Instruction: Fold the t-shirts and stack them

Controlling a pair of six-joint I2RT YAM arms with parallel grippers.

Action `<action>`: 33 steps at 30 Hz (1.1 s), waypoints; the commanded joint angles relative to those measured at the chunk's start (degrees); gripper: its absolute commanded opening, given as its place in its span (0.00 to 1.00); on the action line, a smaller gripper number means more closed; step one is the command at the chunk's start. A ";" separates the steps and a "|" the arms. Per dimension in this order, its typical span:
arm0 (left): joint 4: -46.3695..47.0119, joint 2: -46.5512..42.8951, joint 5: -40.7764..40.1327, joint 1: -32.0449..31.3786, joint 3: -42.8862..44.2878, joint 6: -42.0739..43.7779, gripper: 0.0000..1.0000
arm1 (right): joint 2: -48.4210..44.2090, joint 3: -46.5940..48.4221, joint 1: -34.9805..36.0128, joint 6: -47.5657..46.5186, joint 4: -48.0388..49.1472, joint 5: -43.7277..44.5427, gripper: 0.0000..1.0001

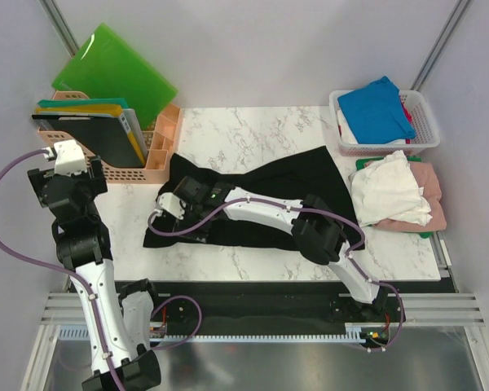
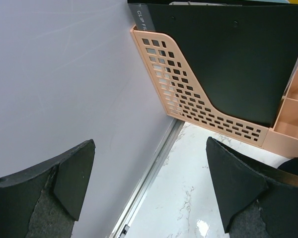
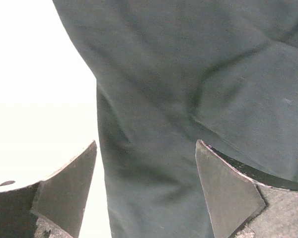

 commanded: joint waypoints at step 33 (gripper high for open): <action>-25.86 9.48 53.55 -0.29 -0.41 12.44 1.00 | -41.94 -26.23 -6.74 -4.18 -3.04 17.32 0.98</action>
